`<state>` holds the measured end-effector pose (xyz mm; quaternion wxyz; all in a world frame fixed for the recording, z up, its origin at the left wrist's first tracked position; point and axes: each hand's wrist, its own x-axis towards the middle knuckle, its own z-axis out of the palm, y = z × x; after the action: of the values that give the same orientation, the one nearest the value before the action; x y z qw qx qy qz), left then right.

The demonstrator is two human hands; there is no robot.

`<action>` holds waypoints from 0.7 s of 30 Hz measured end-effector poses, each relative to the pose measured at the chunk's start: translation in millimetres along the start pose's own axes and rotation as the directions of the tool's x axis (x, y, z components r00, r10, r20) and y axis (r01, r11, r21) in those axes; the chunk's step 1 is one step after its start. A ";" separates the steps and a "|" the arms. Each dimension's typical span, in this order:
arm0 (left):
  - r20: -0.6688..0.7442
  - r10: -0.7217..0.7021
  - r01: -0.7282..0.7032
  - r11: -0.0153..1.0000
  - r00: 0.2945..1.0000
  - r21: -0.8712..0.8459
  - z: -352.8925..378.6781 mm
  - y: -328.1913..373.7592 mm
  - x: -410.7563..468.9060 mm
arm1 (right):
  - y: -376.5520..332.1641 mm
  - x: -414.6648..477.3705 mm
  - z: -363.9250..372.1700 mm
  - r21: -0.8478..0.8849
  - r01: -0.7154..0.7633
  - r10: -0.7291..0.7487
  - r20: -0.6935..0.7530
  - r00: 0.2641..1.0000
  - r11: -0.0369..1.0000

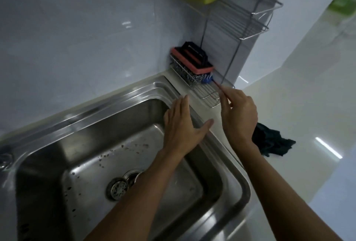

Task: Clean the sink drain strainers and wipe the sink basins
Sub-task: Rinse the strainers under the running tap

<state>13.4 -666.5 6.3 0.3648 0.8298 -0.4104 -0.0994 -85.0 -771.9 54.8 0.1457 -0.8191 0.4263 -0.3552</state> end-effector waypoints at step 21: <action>-0.109 -0.158 0.178 0.962 0.981 0.209 -19.6 -51.2 -49.5 | 19.4 13.2 17.8 -0.131 0.164 -0.128 0.248 0.960 0.978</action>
<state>21.9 -598.7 -21.5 0.2805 0.9001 -0.3300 -0.0463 -78.9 -795.1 37.7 0.1069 -0.8937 0.3697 -0.2308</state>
